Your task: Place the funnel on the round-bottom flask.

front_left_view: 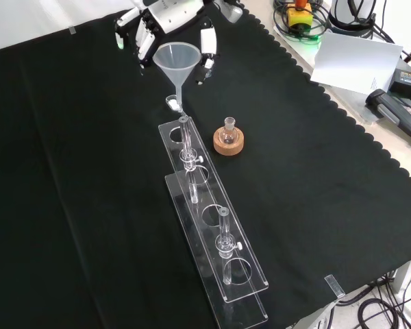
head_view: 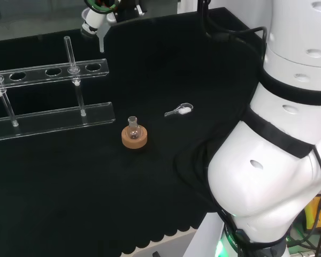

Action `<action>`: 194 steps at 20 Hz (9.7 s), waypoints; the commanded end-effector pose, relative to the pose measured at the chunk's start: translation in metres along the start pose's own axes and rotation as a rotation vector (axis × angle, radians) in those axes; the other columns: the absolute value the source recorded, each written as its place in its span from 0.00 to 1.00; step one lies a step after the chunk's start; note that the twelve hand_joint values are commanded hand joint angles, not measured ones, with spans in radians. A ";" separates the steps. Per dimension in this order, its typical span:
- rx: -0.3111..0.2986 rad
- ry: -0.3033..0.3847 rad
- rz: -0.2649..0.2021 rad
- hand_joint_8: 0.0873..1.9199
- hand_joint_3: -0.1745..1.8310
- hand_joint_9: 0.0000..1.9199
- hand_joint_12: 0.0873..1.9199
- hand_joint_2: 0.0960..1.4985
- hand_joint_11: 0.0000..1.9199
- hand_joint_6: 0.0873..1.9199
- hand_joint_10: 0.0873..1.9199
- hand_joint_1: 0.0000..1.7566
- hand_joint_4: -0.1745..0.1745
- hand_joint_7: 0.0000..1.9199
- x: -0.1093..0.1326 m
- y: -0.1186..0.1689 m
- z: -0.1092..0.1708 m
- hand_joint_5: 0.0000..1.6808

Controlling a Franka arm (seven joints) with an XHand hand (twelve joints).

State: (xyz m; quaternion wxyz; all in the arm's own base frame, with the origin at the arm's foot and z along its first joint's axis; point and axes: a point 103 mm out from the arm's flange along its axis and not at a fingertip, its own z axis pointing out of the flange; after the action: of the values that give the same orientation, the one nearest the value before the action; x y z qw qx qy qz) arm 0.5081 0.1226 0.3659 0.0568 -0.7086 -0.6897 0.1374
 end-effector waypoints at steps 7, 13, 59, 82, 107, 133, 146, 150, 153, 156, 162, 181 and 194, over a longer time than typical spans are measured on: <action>0.002 0.000 0.055 0.44 0.42 0.44 0.55 0.31 0.00 0.31 0.15 0.46 0.43 0.54 -0.007 -0.013 0.001 0.37; -0.008 0.007 0.082 0.44 0.42 0.44 0.55 0.31 0.00 0.32 0.15 0.46 0.43 0.54 0.004 -0.019 0.007 0.37; 0.018 -0.012 0.329 0.43 0.46 0.46 0.59 0.29 0.00 0.36 0.15 0.47 0.54 0.58 0.033 -0.088 0.079 0.45; -0.159 -0.083 0.244 0.43 0.47 0.47 0.59 0.29 0.00 0.36 0.14 0.47 0.58 0.60 0.015 -0.103 0.128 0.48; -0.040 0.084 0.113 0.42 0.48 0.47 0.60 0.29 0.00 0.36 0.14 0.46 0.59 0.60 0.000 -0.099 0.151 0.49; 0.087 -0.014 0.057 0.41 0.49 0.48 0.59 0.29 0.00 0.36 0.14 0.46 0.62 0.61 0.016 -0.089 0.164 0.51; 0.074 -0.083 0.131 0.41 0.49 0.48 0.59 0.29 0.00 0.36 0.13 0.46 0.63 0.62 0.003 -0.102 0.169 0.51; 0.050 -0.081 0.139 0.41 0.49 0.48 0.59 0.29 0.00 0.36 0.13 0.47 0.63 0.62 0.000 -0.102 0.167 0.51; 0.033 -0.077 0.150 0.41 0.49 0.48 0.59 0.29 0.00 0.36 0.13 0.47 0.63 0.62 -0.001 -0.101 0.166 0.51; 0.006 -0.070 0.176 0.41 0.49 0.48 0.59 0.29 0.00 0.36 0.13 0.47 0.63 0.62 -0.002 -0.102 0.166 0.51; -0.010 -0.056 0.194 0.41 0.49 0.48 0.59 0.29 0.00 0.36 0.13 0.47 0.63 0.62 -0.003 -0.102 0.169 0.51; -0.039 0.007 0.190 0.41 0.49 0.48 0.60 0.29 0.00 0.35 0.13 0.46 0.62 0.62 0.009 -0.087 0.175 0.52; -0.025 0.010 0.185 0.41 0.49 0.48 0.60 0.30 0.00 0.35 0.13 0.46 0.62 0.62 0.008 -0.089 0.178 0.52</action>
State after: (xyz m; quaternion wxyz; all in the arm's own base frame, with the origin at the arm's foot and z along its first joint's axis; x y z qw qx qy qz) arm 0.3744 0.1151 0.2185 0.0377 -0.7709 -0.6222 0.1305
